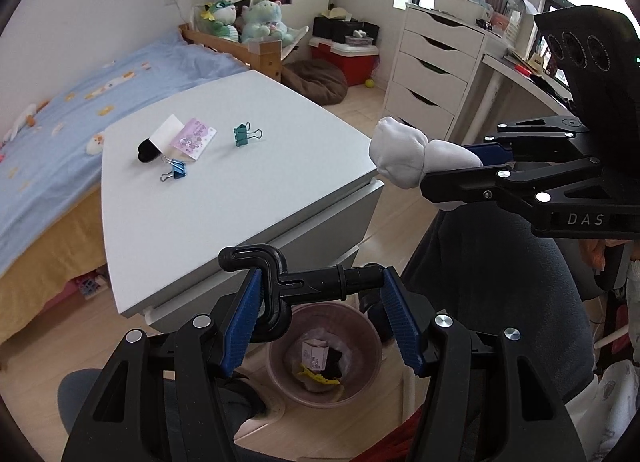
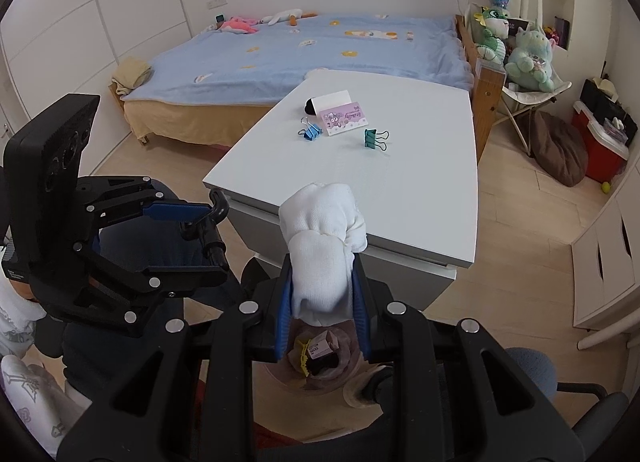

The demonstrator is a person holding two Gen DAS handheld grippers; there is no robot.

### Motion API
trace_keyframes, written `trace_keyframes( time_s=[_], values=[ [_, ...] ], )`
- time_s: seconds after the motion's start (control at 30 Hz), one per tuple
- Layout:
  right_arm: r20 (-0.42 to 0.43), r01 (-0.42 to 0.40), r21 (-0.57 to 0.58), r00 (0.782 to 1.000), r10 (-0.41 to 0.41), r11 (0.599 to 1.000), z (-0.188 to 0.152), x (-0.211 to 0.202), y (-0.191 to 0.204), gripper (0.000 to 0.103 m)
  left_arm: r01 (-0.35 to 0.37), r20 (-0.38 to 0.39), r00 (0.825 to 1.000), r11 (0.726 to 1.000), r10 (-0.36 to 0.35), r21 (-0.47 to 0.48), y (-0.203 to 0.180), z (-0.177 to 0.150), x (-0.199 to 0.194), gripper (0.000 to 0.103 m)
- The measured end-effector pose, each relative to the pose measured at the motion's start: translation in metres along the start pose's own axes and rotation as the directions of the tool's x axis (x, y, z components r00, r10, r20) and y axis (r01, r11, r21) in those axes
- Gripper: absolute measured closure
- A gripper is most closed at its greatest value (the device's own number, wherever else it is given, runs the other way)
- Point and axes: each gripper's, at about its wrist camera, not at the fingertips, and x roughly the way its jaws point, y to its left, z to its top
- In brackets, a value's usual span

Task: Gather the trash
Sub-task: 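Carry both items over the wastebasket and open the left gripper to drop the pipe, then open the right gripper over the wastebasket to drop the white sock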

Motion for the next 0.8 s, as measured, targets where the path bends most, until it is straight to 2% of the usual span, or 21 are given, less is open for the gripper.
trace_keyframes(
  time_s=[0.1, 0.17, 0.2, 0.23, 0.43, 0.7, 0.8],
  values=[
    [0.001, -0.002, 0.006, 1.000, 0.002, 1.000, 0.000, 0.000, -0.001, 0.077, 0.016, 0.000, 1.000, 1.000, -0.016, -0.007, 0.000, 0.000, 0.001, 0.043],
    [0.000, -0.002, 0.008, 1.000, 0.002, 1.000, 0.000, 0.000, -0.001, 0.077, 0.021, 0.003, 1.000, 1.000, -0.021, -0.018, 0.002, 0.001, 0.002, 0.032],
    [0.000, -0.002, 0.009, 1.000, 0.002, 1.000, 0.000, 0.000, 0.000, 0.077, 0.024, 0.013, 1.000, 0.999, -0.024, -0.029, 0.003, 0.001, 0.001, 0.017],
    [-0.001, -0.003, 0.009, 1.000, 0.003, 1.000, 0.000, 0.000, 0.000, 0.077, 0.024, 0.023, 0.999, 0.999, -0.023, -0.036, 0.003, 0.002, -0.001, 0.014],
    [-0.002, -0.007, 0.012, 1.000, 0.007, 1.000, -0.002, 0.001, 0.000, 0.077, 0.004, 0.046, 0.999, 0.999, -0.001, -0.054, 0.007, 0.003, -0.006, 0.008],
    [-0.003, -0.013, 0.010, 1.000, 0.013, 1.000, -0.003, 0.004, 0.001, 0.077, -0.056, 0.064, 0.996, 0.997, 0.059, -0.053, 0.011, 0.004, -0.009, 0.008],
    [0.000, -0.016, 0.010, 1.000, 0.016, 1.000, -0.005, 0.004, 0.002, 0.077, -0.052, 0.071, 0.996, 0.997, 0.056, -0.062, 0.014, 0.004, -0.012, 0.008]
  ],
)
